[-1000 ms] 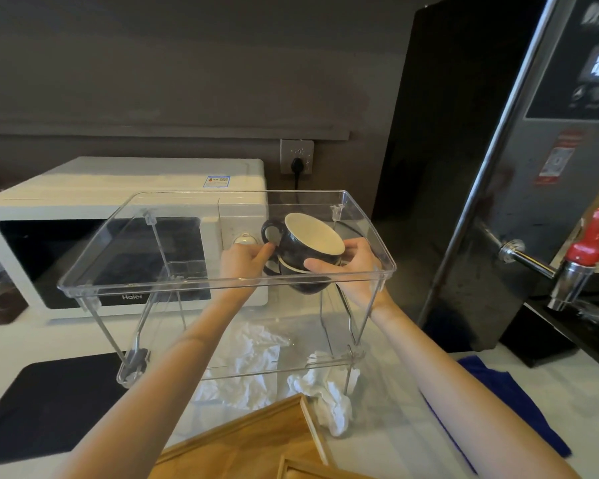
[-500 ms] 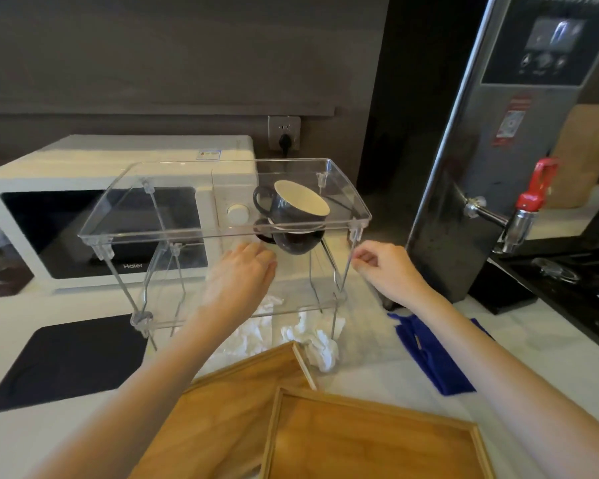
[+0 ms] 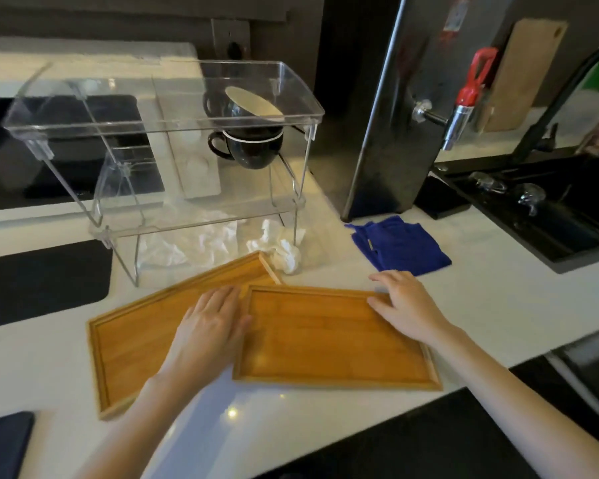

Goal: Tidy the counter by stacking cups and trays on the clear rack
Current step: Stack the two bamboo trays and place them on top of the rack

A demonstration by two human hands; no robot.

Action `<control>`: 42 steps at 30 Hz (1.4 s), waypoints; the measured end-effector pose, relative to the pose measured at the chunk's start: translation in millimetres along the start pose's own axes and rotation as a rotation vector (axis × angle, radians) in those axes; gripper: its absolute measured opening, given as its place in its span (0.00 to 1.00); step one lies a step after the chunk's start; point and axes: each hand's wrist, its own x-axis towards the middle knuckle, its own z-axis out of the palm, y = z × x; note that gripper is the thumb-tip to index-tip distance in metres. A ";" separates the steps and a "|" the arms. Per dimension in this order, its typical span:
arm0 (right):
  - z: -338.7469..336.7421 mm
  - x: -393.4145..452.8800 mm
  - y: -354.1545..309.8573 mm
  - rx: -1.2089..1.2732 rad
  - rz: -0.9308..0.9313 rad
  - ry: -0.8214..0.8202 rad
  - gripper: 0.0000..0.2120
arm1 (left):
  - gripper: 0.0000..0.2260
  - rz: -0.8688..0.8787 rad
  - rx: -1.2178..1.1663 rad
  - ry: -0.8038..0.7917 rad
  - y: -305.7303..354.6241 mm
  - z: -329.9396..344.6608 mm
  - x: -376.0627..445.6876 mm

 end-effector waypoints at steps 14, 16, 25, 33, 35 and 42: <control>18.2 -26.1 18.2 0.130 0.290 0.196 0.13 | 0.12 -0.333 -0.497 -0.015 28.7 -0.1 -42.4; 16.6 -21.7 18.5 0.158 0.292 0.218 0.11 | 0.11 -0.348 -0.539 -0.030 28.7 -0.2 -42.3; -5.4 14.4 -3.1 0.139 0.227 0.337 0.08 | 0.09 -0.403 -0.723 -0.002 26.8 -3.0 -47.9; 9.8 26.3 -13.1 0.346 0.063 -0.225 0.13 | 0.12 -0.471 -0.813 0.055 26.8 3.9 -51.2; 12.3 28.9 -15.0 0.368 0.041 -0.201 0.13 | 0.12 -0.495 -0.845 0.065 24.3 2.1 -50.3; -0.1 48.8 -46.8 0.392 -0.081 -0.144 0.10 | 0.10 -0.535 -0.901 0.117 -1.0 -15.1 -50.8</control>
